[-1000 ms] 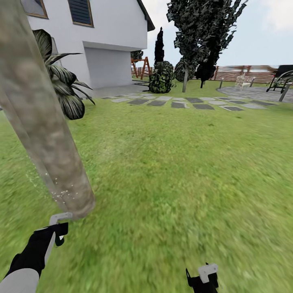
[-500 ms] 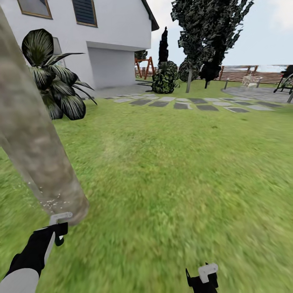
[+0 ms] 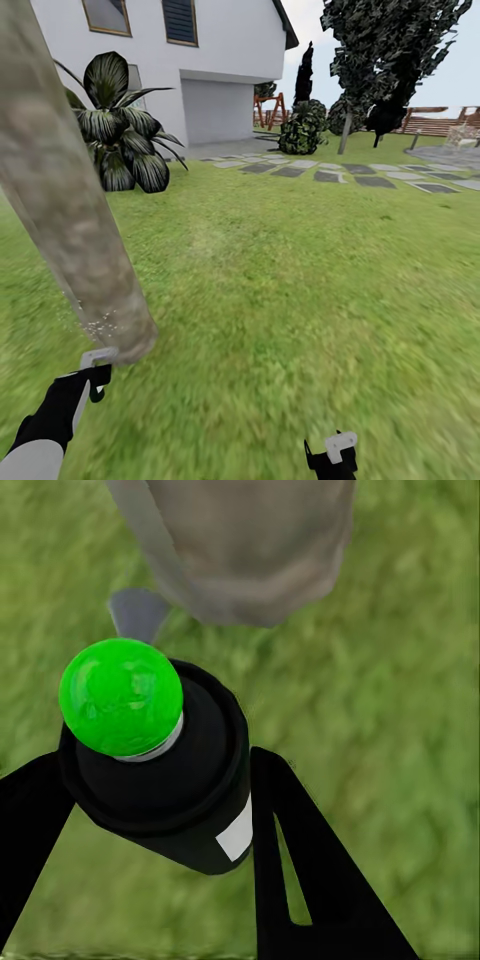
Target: In the garden, pick up the pesticide atomizer on the floor and spray pesticide onto both trees until each tree trunk is fully covered.
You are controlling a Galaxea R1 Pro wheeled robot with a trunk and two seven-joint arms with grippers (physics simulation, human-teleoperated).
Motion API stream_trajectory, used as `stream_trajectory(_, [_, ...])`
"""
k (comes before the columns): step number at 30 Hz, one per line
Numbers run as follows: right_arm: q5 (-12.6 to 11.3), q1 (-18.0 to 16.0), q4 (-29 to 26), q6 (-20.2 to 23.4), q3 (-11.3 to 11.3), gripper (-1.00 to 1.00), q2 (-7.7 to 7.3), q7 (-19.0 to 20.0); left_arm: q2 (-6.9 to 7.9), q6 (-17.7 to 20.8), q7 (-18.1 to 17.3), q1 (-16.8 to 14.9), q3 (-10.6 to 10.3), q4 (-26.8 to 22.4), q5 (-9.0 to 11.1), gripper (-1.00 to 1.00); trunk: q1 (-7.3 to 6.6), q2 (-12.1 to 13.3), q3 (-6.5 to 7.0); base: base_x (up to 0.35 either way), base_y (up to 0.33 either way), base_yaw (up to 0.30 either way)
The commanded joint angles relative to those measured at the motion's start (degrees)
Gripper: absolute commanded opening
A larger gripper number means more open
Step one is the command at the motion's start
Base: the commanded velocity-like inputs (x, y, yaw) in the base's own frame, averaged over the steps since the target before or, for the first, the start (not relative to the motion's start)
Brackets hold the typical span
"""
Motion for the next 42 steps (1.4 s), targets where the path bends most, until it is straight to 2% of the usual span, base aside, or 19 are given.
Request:
stream_trajectory(1, [0.0, 0.0, 0.0, 0.0, 0.01, 1.0, 0.0, 0.0, 0.04, 0.03, 0.0, 0.0, 0.01, 0.0, 0.0, -1.0, 0.0, 0.0, 0.0, 0.001, -0.272, 0.278])
stream_trajectory(12, [0.0, 0.0, 0.0, 0.0, 0.0, 1.0, 0.0, 0.0, -0.17, 0.07, 0.02, 0.0, -0.32, 0.4, 0.05, -1.0, 0.0, 0.0, 0.0, 0.143, -0.24, 0.278])
stream_trajectory(17, [0.0, 0.0, 0.0, 0.0, -0.07, 1.0, 0.0, 0.0, -0.4, 0.6, -0.63, -0.48, -0.76, -0.21, 0.15, -1.0, 0.0, 0.0, 0.0, 0.058, -0.046, 0.278])
stream_trajectory(18, [0.0, 0.0, 0.0, 0.0, -0.07, 1.0, 0.0, 0.0, -0.73, 1.22, -0.68, -0.93, -1.96, -0.71, 0.16, -1.0, 0.0, 0.0, 0.0, 0.003, -0.002, 0.278])
stream_trajectory(21, [0.0, 0.0, 0.0, -0.01, -0.07, 1.0, 0.0, 0.0, -1.64, 3.41, -1.27, -1.78, -3.47, -1.01, 0.23, -1.0, 0.0, 0.0, 0.0, 0.001, -0.001, 0.278])
stream_trajectory(22, [-0.03, 0.0, 0.0, -0.01, -0.07, 1.0, -0.01, 0.0, -1.95, 4.02, -2.28, -3.04, -3.83, -1.02, 0.24, -1.0, 0.0, 0.0, 0.0, 0.0, 0.0, 0.241])
stream_trajectory(24, [-0.01, 0.0, 0.0, -0.02, -0.07, 1.0, -0.08, 0.0, -2.35, 5.77, -5.93, -6.18, -6.28, -0.98, 0.18, -1.0, 0.0, 0.0, 0.0, 0.0, 0.0, 0.073])
stream_trajectory(27, [0.0, 0.0, 0.0, -0.04, -0.07, 1.0, -0.16, 0.0, -1.65, 8.89, -8.67, -8.94, -8.04, -0.95, 0.05, -1.0, 0.0, 0.0, 0.0, 0.0, 0.0, 0.013])
stream_trajectory(28, [0.0, 0.0, 0.0, -0.07, -0.11, 1.0, -0.17, 0.0, 0.49, 9.71, -9.54, -10.89, -8.31, -0.82, -0.19, -1.0, 0.0, 0.0, 0.0, 0.0, 0.0, 0.002])
stream_trajectory(30, [-0.01, 0.0, 0.0, -0.03, -0.15, 1.0, -0.17, 0.0, 4.79, 9.92, -9.81, -11.61, -8.19, -0.26, 0.1, -1.0, 0.0, 0.0, 0.0, 0.0, 0.0, 0.0])
stream_trajectory(32, [-0.04, 0.0, 0.0, -0.04, -0.15, 1.0, -0.18, 0.0, 7.09, 9.98, -10.98, -11.76, -8.4, -0.06, 0.03, -1.0, 0.0, 0.0, 0.0, 0.0, 0.0, 0.0])
stream_trajectory(34, [-0.04, 0.0, 0.0, -0.02, -0.16, 1.0, -0.18, 0.0, 6.74, 9.99, -12.26, -11.79, -8.68, -0.04, -0.05, -1.0, 0.0, 0.0, 0.0, 0.0, 0.0, 0.0])
stream_trajectory(37, [-0.02, 0.0, 0.0, -0.01, -0.1, 1.0, -0.18, 0.0, 3.41, 10.07, -12.46, -12.02, -10.81, -0.56, 0.06, -1.0, 0.0, 0.0, 0.0, 0.0, 0.0, 0.0])
stream_trajectory(38, [-0.01, 0.0, 0.0, -0.01, -0.09, 1.0, -0.18, 0.0, 2.72, 10.17, -12.52, -12.6, -11.17, -0.7, 0.1, -1.0, 0.0, 0.0, 0.0, 0.0, 0.0, 0.0])
stream_trajectory(40, [-0.02, 0.0, 0.0, 0.0, -0.1, 1.0, -0.18, 0.0, 2.89, 10.82, -12.91, -13.49, -11.35, -0.77, 0.07, -1.0, 0.0, 0.0, 0.0, 0.0, 0.0, 0.0])
stream_trajectory(42, [-0.01, 0.0, 0.0, 0.0, -0.11, 1.0, -0.18, 0.0, 3.86, 10.98, -13.64, -14.39, -11.36, -0.74, -0.08, -1.0, 0.0, 0.0, 0.0, 0.0, 0.0, 0.0])
